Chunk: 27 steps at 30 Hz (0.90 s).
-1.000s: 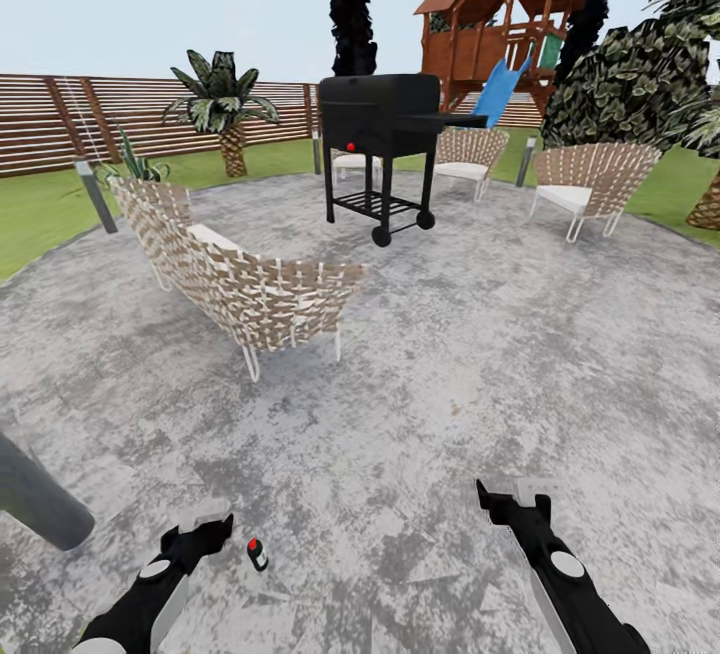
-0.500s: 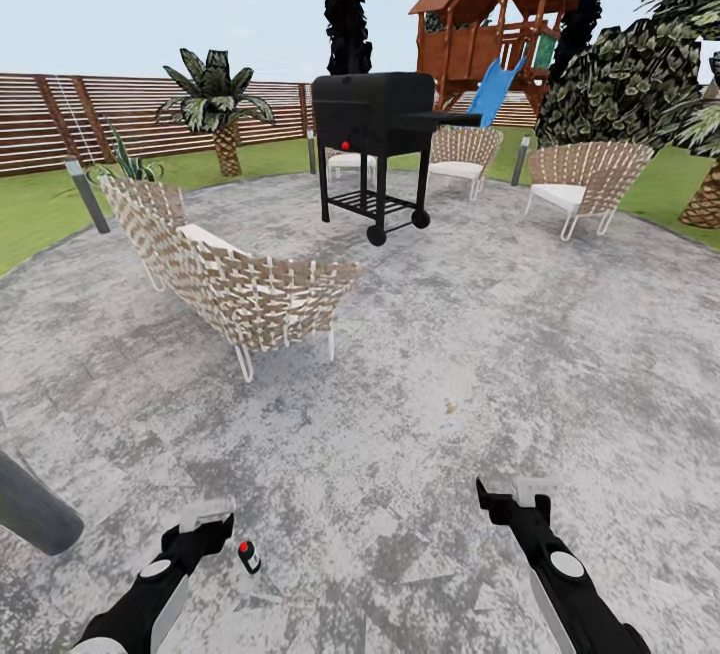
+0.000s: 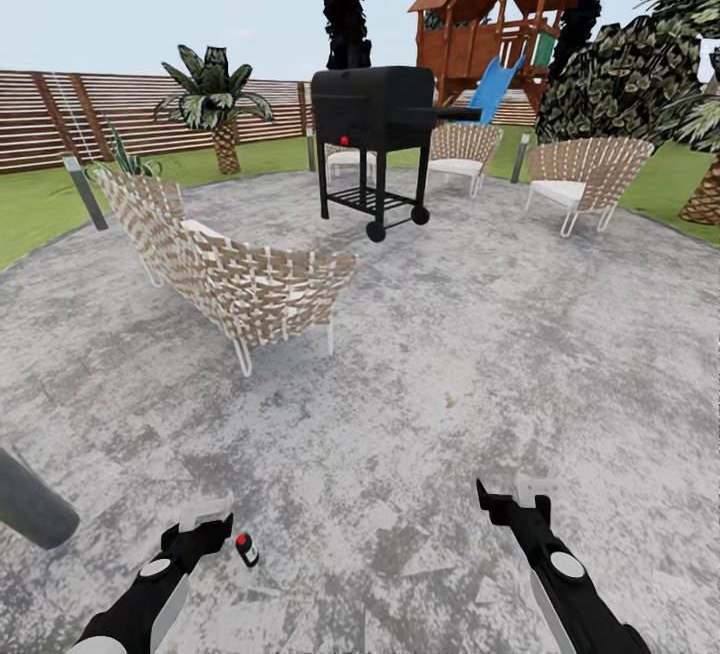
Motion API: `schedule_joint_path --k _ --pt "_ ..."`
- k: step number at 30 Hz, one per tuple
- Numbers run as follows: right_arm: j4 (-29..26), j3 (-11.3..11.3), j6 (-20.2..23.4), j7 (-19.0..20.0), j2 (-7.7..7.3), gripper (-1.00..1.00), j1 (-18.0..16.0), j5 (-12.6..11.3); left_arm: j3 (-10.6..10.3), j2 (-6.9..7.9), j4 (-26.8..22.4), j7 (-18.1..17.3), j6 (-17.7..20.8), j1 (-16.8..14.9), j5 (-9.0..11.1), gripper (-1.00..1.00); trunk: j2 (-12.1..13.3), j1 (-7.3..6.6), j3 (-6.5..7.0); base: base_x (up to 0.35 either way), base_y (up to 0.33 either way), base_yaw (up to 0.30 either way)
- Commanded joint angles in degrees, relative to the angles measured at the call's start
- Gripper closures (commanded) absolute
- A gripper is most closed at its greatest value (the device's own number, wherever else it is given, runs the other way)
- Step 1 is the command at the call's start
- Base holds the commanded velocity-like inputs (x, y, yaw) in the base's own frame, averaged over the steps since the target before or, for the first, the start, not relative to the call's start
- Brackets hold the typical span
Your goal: In the garden, pick up the pesticide atomizer on the floor and spray pesticide onto both trees until each tree trunk is fully covered.
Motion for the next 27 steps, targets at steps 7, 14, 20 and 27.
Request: schedule_joint_path --k 7,14,20,27 --pt "0.1 0.0 -0.2 0.1 0.08 -1.00 0.0 0.0 0.2 -0.04 0.0 -0.1 -0.2 0.0 -0.1 -1.00 -2.8 1.53 -1.78 0.000 0.000 -0.129" --pt "0.1 0.0 -0.2 -0.1 0.09 -1.00 0.0 0.1 0.2 0.01 0.0 -0.1 -0.3 0.0 -0.1 -1.00 -5.6 3.07 -3.61 0.000 0.000 -0.144" --pt "0.1 0.0 -0.2 0.0 0.09 -1.00 0.0 0.1 0.2 0.06 0.1 -0.1 -0.4 0.0 -0.1 -1.00 -8.1 4.39 -5.21 0.000 0.000 -0.095" --pt "0.1 0.0 -0.2 0.0 0.09 -1.00 0.0 0.1 0.1 0.15 0.7 -0.1 -6.4 0.5 -0.3 -1.00 -10.9 5.93 -7.10 0.000 0.000 -0.064"
